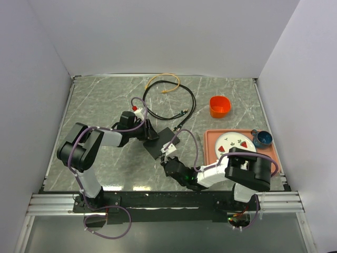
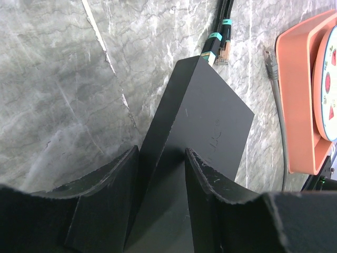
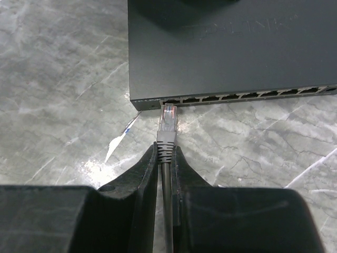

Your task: Insert the plug into the switch port

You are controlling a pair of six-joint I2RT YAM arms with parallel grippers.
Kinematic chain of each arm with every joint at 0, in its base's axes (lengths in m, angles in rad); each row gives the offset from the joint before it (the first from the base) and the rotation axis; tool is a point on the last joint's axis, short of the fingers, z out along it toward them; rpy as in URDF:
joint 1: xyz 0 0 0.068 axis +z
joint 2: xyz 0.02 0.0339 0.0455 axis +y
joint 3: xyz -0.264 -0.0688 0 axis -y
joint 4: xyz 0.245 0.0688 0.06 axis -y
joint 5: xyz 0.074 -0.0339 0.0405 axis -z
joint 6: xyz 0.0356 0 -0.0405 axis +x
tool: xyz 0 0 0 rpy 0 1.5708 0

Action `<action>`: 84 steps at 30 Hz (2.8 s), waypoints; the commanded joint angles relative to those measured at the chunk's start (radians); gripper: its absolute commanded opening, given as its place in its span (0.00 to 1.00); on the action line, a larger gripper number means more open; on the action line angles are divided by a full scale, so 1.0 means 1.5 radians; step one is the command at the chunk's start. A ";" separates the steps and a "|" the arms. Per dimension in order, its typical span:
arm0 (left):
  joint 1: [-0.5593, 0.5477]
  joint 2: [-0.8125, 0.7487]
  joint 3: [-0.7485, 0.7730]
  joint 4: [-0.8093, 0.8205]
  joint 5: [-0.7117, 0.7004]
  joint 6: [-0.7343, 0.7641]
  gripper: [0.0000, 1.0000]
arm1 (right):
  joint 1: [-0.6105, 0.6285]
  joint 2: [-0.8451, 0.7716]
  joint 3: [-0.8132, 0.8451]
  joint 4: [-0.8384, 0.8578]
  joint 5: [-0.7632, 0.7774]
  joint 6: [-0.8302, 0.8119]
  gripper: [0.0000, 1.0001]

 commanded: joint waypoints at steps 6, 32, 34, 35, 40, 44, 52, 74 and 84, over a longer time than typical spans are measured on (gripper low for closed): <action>-0.007 0.034 -0.019 -0.074 0.002 -0.002 0.48 | -0.006 0.004 0.008 0.029 0.044 0.003 0.00; -0.007 0.069 -0.010 -0.074 -0.007 -0.023 0.48 | -0.004 -0.018 0.011 0.032 0.020 -0.003 0.00; -0.007 0.069 -0.008 -0.081 -0.016 -0.029 0.48 | -0.002 -0.020 0.012 0.015 0.017 0.003 0.00; -0.007 0.069 -0.007 -0.083 -0.020 -0.032 0.48 | -0.003 -0.022 0.013 0.009 0.017 0.004 0.00; -0.007 0.064 -0.004 -0.097 -0.059 -0.051 0.48 | -0.001 -0.026 0.019 -0.046 0.015 0.025 0.00; -0.006 0.052 -0.006 -0.109 -0.073 -0.058 0.47 | 0.001 -0.046 -0.001 -0.044 0.012 0.035 0.00; -0.007 0.027 -0.020 -0.127 -0.100 -0.076 0.45 | 0.015 -0.084 -0.051 0.047 -0.013 0.004 0.00; -0.008 -0.007 -0.065 -0.105 -0.074 -0.097 0.45 | 0.016 -0.018 -0.004 0.012 0.017 0.011 0.00; -0.009 -0.002 -0.071 -0.098 -0.069 -0.096 0.45 | 0.016 -0.013 -0.003 0.031 0.031 -0.002 0.00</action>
